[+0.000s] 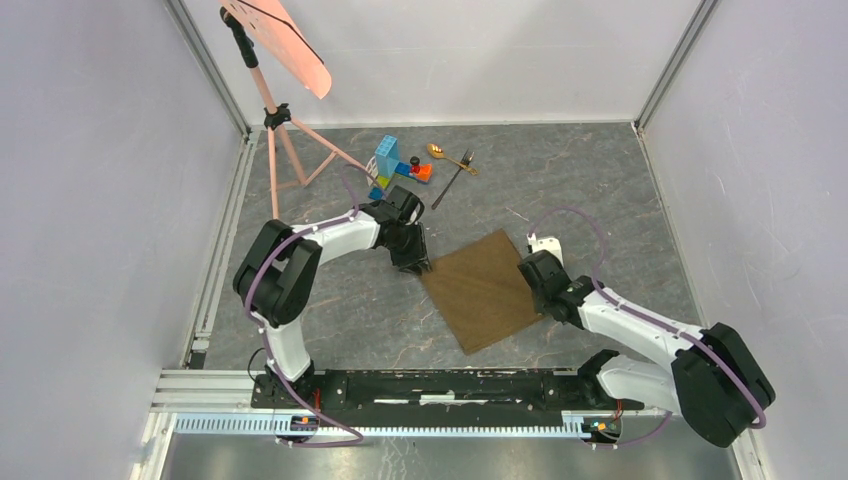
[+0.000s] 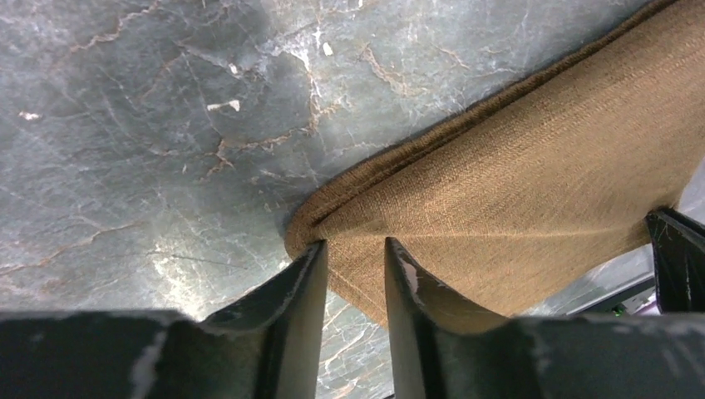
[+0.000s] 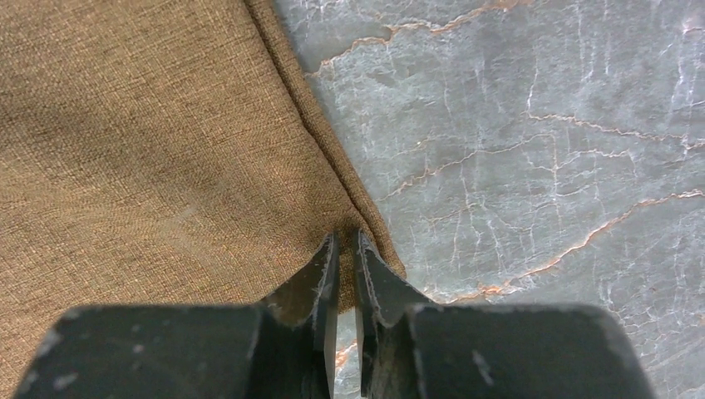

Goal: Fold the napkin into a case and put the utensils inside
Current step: Move the lower triangle-folded napkin to the center of the board, then pick up the lower triangle-folded napkin from the center of the board.

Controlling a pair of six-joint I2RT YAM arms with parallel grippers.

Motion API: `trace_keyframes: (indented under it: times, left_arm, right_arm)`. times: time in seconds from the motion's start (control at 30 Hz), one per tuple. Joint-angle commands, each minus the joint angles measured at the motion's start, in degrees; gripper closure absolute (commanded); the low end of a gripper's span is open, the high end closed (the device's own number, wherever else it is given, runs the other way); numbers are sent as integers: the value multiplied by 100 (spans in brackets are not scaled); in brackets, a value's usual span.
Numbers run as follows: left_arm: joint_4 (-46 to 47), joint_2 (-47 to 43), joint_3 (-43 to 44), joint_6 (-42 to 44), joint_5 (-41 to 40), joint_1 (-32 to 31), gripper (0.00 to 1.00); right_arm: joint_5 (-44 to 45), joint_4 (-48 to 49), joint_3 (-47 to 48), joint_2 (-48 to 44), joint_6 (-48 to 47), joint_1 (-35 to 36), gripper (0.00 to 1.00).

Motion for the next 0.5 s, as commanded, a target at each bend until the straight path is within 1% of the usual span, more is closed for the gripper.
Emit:
trace_keyframes:
  times: [0.0, 0.07, 0.17, 0.2, 0.27, 0.33, 0.37, 0.4, 0.47]
  left_arm:
    - [-297, -538, 108, 288, -263, 17, 56]
    - [-428, -961, 178, 394, -182, 21, 49]
    - [-719, -1492, 250, 620, -375, 70, 40]
    - [-784, -1681, 224, 663, -445, 121, 38]
    - [-892, -1999, 103, 724, -495, 284, 36]
    - [-845, -2384, -166, 665, -523, 500, 35]
    - [-776, -2670, -372, 613, -549, 587, 34]
    - [-715, -2891, -538, 532, -610, 683, 33]
    - [-629, -3382, -841, 448, -840, 760, 31]
  right_arm:
    - [405, -341, 289, 62, -112, 61, 84]
    - [556, -621, 761, -10, -276, 275, 78]
    - [489, -969, 1496, 80, -520, 813, 55]
    - [266, -1032, 1687, 230, -585, 931, 49]
    - [-574, -1086, 2027, 619, -620, 1197, 40]
    - [-1475, -888, 2166, 1000, -486, 1558, 35]
    - [-1771, -714, 2164, 1130, -363, 1737, 34]
    - [-1989, -520, 2155, 1212, -214, 1940, 34]
    - [-2125, -323, 2215, 1440, 37, 2326, 32]
